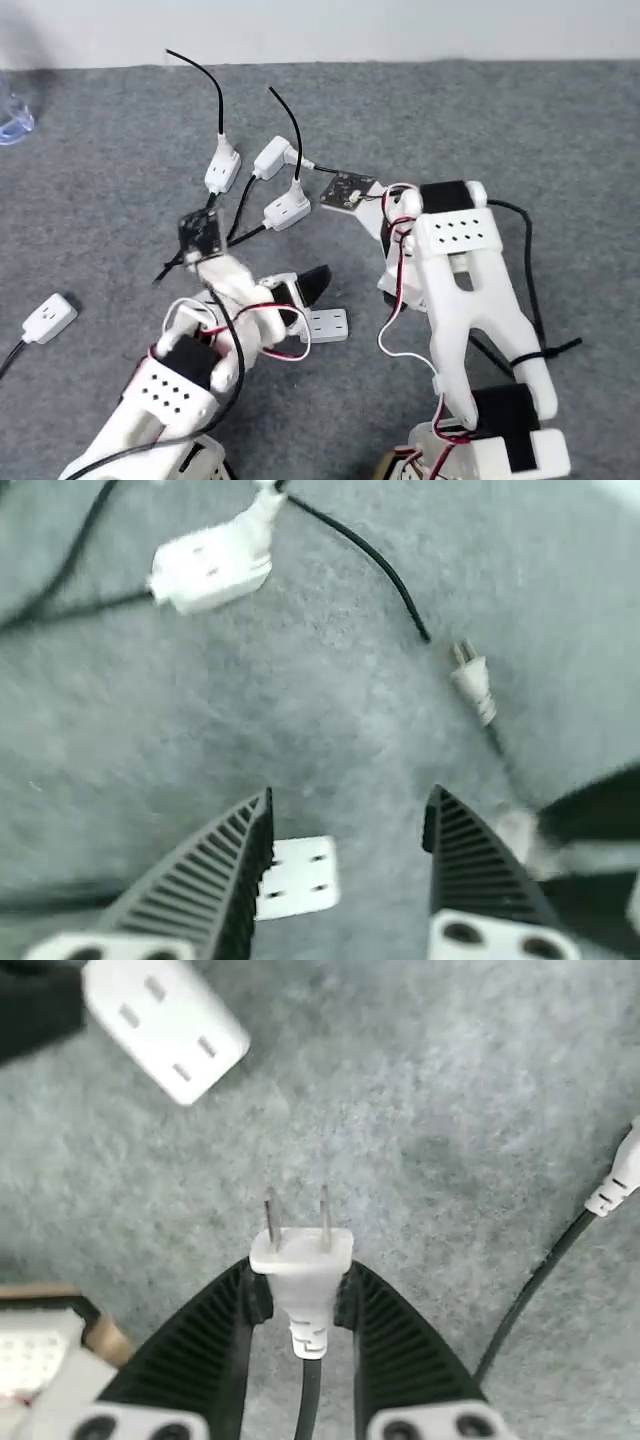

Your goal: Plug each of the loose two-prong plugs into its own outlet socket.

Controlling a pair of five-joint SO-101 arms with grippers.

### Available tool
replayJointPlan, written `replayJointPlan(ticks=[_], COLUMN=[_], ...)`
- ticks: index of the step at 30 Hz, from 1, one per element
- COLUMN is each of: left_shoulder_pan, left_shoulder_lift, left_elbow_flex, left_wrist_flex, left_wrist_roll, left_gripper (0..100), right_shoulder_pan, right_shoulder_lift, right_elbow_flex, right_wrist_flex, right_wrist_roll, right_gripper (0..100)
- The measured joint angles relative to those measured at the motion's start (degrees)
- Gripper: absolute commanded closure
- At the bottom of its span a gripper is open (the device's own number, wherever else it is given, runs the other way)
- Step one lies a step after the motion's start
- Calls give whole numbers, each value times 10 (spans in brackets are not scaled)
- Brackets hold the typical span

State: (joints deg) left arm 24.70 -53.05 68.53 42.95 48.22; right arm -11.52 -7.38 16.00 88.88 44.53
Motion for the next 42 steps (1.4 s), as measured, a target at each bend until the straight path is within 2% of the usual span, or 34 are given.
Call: replayJointPlan(ticks=[3,6,10,14,19,28,42], left_shoulder_pan=[20,50,53,57,57,57,55], left_shoulder_lift=[0,0,0,0,0,0,0], left_elbow_flex=[42,89,144,178,178,182,182], left_wrist_flex=[-76,-154,-269,-331,-341,-342,-339], left_wrist_roll=[71,82,77,63,58,58,58], left_gripper=[768,768,768,768,768,768,768], right_shoulder_pan=[3,2,0,-9,-44,-91,-105], right_shoulder_lift=[0,0,0,0,-11,-119,-132], right_elbow_flex=[18,37,38,38,38,40,40], right_wrist_flex=[-30,-50,-69,-71,-71,-29,0], right_wrist_roll=[-25,-39,-57,-60,-65,-65,-88], right_gripper=[991,991,991,991,991,991,991])
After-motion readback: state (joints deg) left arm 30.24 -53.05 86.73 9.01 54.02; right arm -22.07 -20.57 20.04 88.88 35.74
